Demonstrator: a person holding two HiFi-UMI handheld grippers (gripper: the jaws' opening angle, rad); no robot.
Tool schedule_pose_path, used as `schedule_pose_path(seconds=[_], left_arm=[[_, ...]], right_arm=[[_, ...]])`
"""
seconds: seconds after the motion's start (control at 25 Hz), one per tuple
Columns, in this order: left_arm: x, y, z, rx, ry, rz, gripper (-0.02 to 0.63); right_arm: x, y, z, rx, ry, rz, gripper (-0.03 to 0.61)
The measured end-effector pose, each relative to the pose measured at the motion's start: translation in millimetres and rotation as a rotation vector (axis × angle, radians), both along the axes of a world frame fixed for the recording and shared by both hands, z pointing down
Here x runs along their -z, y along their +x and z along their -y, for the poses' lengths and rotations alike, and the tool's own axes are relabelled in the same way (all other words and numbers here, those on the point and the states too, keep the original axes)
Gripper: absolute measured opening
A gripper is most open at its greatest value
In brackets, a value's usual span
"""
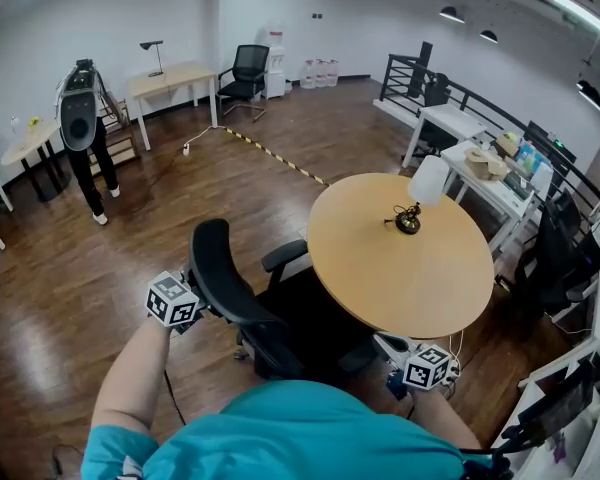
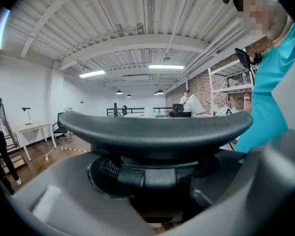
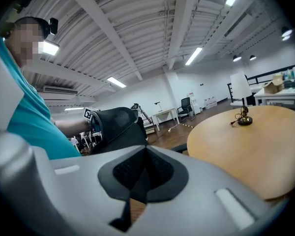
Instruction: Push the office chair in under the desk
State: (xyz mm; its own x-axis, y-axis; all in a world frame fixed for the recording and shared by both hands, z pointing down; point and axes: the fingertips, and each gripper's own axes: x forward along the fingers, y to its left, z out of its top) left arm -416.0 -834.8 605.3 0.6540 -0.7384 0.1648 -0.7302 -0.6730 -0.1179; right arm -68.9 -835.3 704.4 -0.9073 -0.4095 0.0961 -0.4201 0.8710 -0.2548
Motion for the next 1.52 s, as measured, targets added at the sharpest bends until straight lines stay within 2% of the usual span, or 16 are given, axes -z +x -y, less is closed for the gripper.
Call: schedule_pose_path(seconds=[0.16, 0.44, 0.6, 0.76, 0.88, 1.04, 1.16, 1.24, 1.4, 1.52], left_arm=[[2.6, 1.8, 3.5, -0.004, -0.001, -0.001, 0.420], [-3.0, 4.6, -1.2, 0.011, 0.007, -0.010, 0.420], [-3.5, 13.2, 0.9, 0.023, 0.003, -0.016, 0.420], [0.3, 23.7, -0.4, 0.078, -0.021, -0.052, 0.426], [1.1, 8.6, -18.2, 0.155, -0.019, -0.106, 0.425], [-11.7, -28.6, -85.9, 0.253, -0.032, -0.194, 0.358], [-21.4, -48.2, -157.7, 0.248, -0.007, -0.259, 0.300], [-25.2, -34.5, -205.6, 0.224, 0.007, -0.298, 0.250], [-30.5, 24.4, -301.6, 0.195, 0.024, -0.335, 0.163], [-36.6, 16.4, -370.5, 0.208, 0.027, -0.342, 0.107]], right_arm=[[-1.2, 14.0, 9.5, -0.003, -0.012, 0.002, 0.000], [-4.6, 13.4, 8.7, 0.037, -0.002, 0.016, 0.000], [-12.5, 12.5, 7.8, 0.064, -0.026, 0.038, 0.000], [-27.1, 18.2, 14.5, 0.083, -0.062, 0.063, 0.000], [-28.8, 12.1, 7.7, 0.099, -0.065, 0.072, 0.000], [-17.0, -4.5, -45.5, 0.116, -0.050, 0.069, 0.000], [-13.8, -20.0, -103.8, 0.104, -0.032, 0.048, 0.000], [-11.4, -15.0, -142.5, 0.099, -0.021, 0.042, 0.000], [-19.6, 12.1, -215.3, 0.137, -0.022, 0.030, 0.000], [-24.9, -9.8, -267.2, 0.181, -0.042, 0.014, 0.000]])
